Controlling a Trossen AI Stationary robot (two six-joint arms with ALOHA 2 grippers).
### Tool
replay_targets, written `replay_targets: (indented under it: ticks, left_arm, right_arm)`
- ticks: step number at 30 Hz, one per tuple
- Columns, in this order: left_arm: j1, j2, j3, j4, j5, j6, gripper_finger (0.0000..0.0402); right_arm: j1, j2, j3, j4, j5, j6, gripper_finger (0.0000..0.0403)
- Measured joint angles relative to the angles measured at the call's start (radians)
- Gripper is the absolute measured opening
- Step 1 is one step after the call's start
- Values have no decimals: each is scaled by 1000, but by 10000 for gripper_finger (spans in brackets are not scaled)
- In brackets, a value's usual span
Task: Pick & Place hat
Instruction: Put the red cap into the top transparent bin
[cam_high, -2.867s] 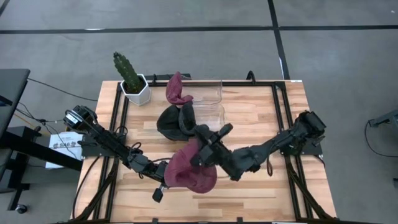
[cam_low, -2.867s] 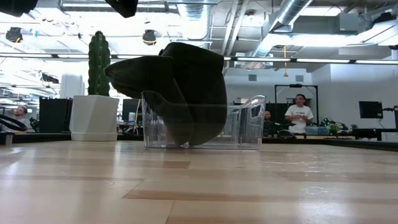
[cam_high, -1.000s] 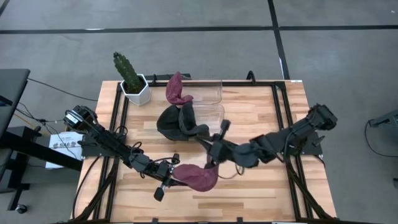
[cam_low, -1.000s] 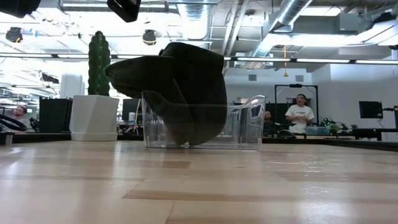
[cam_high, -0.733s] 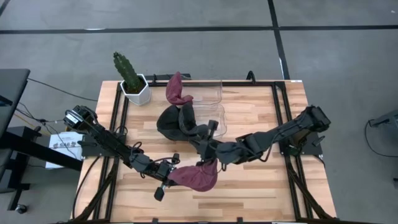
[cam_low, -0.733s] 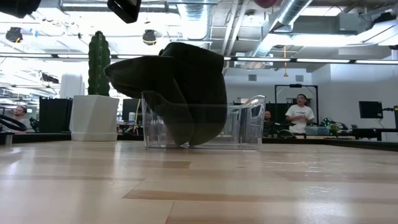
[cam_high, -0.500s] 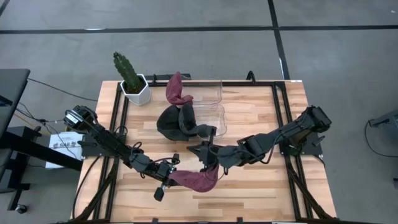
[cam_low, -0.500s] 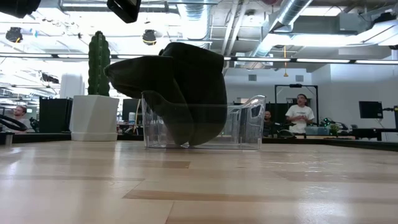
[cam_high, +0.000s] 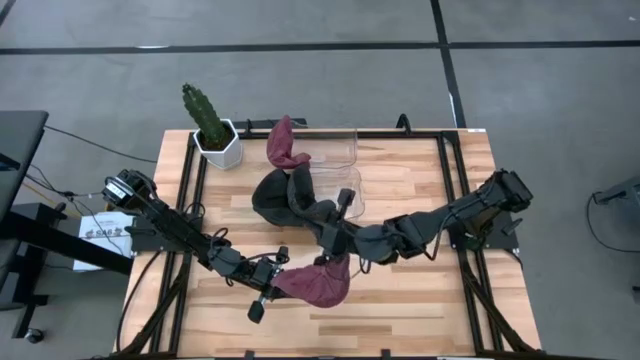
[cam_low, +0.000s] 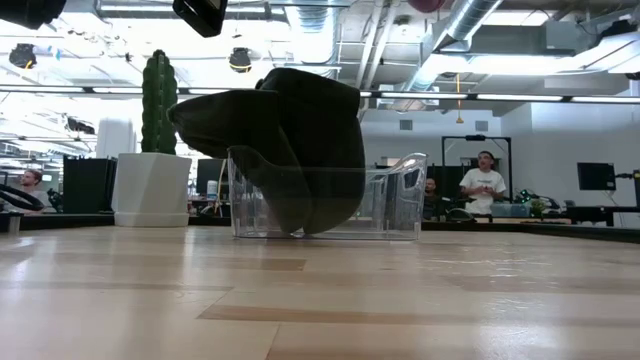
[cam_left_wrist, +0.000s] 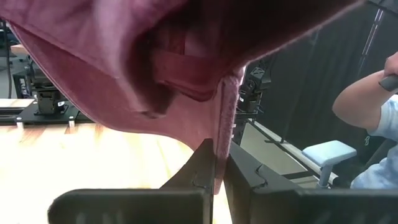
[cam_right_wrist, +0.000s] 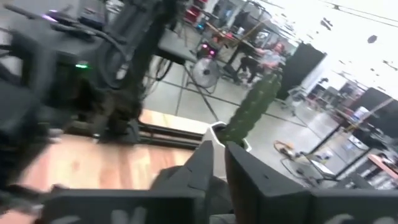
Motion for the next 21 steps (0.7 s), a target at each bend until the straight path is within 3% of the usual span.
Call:
replay_targets:
  ticks: [6, 11, 17, 21]
  left_arm:
    - [0, 0, 0, 0, 0, 0, 15]
    - [0, 0, 0, 0, 0, -7, 15]
    - [-3, 0, 0, 0, 17, -7, 15]
    - [-3, 0, 0, -5, 53, -8, 15]
  right_arm:
    - [-63, 0, 0, 32, 30, -5, 103]
    - [-92, 0, 0, 199, 133, -132, 156]
    - [-87, -3, 0, 382, 178, -333, 175]
    - [-50, -33, 0, 369, 176, -390, 170]
